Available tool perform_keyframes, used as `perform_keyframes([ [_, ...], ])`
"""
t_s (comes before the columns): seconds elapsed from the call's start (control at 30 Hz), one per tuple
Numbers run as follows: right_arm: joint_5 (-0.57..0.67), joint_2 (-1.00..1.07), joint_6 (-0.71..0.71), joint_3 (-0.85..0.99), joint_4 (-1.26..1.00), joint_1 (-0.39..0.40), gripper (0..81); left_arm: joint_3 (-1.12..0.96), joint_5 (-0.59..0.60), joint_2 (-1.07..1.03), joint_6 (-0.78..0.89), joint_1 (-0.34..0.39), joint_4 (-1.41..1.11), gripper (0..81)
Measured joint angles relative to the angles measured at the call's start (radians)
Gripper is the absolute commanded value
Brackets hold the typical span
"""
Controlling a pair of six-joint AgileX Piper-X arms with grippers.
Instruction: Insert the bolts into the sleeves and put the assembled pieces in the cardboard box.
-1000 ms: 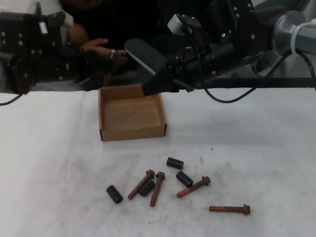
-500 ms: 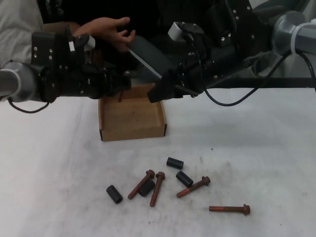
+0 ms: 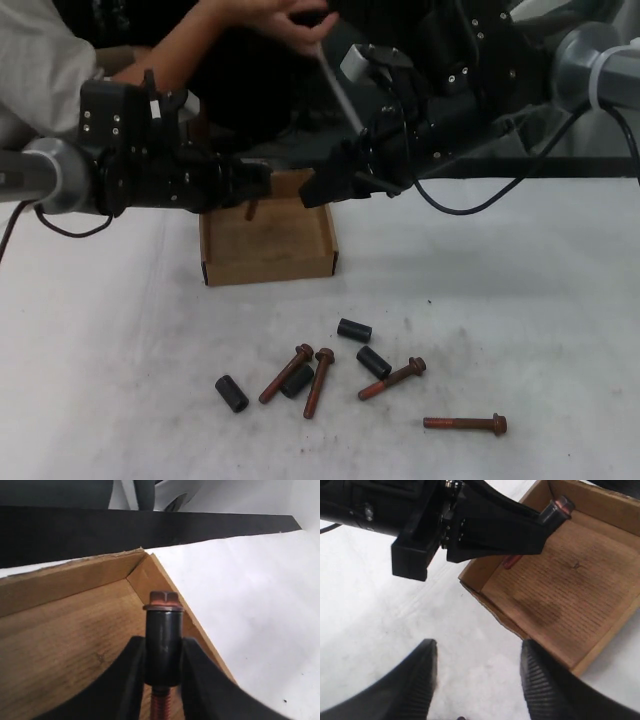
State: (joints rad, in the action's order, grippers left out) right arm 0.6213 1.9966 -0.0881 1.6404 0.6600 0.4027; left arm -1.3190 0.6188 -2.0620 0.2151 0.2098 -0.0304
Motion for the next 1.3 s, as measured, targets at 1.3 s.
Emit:
perform_keyframes([
  [1.3, -0.069, 0.000, -0.077, -0.153, 0.091, 0.003, 48.1, -0.004, 0.080, 0.114, -0.147, 0.040, 0.568, 40.7],
])
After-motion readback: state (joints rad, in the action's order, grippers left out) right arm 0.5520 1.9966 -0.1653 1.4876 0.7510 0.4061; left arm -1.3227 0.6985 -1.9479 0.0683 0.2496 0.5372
